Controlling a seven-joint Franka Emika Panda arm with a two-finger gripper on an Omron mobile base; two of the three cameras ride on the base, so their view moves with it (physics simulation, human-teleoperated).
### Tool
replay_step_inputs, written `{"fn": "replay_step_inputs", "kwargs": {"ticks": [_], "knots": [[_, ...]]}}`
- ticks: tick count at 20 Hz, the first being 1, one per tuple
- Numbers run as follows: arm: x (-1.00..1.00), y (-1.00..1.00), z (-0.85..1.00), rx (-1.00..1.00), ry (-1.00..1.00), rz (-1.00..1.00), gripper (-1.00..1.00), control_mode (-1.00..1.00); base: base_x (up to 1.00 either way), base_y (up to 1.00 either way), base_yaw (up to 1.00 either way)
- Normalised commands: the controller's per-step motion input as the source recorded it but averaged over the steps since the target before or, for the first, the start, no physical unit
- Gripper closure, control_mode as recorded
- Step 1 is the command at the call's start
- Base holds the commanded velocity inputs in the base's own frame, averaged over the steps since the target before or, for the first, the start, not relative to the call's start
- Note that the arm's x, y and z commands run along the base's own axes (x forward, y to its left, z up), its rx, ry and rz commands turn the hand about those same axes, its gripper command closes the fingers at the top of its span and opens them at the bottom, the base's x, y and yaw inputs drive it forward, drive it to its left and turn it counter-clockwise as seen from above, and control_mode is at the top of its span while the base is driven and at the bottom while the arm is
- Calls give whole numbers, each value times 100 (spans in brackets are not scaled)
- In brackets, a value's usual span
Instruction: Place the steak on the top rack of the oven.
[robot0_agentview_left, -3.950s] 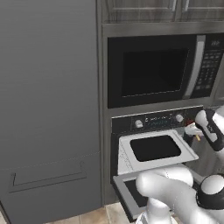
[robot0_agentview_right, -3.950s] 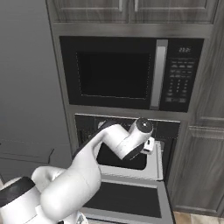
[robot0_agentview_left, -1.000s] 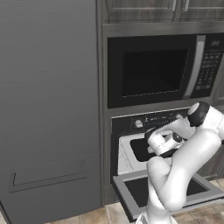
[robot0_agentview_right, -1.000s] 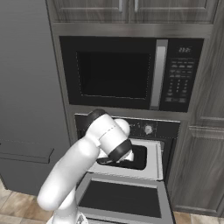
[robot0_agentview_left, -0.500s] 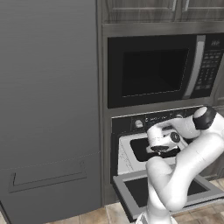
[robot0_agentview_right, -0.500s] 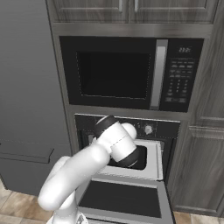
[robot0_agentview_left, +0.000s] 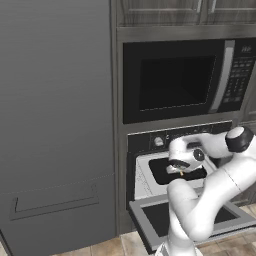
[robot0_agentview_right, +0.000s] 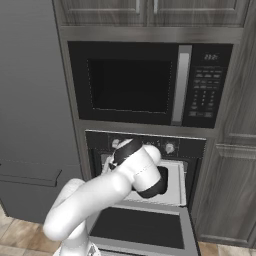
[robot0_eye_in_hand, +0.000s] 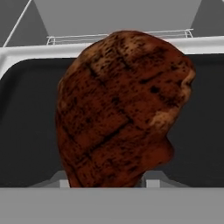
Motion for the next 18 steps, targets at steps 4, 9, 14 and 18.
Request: {"fn": "replay_step_inputs", "kwargs": {"ticks": [4, 9, 14, 18], "knots": [[0, 0, 0, 0, -1, 0, -100, -100, 0, 0, 0], [0, -7, 2, 0, -2, 0, -100, -100, 0, 0, 0], [-18, -17, 31, 0, -2, 0, -100, -100, 0, 0, 0], [-51, -17, 82, 3, 0, -1, -100, -100, 0, 0, 0]]}}
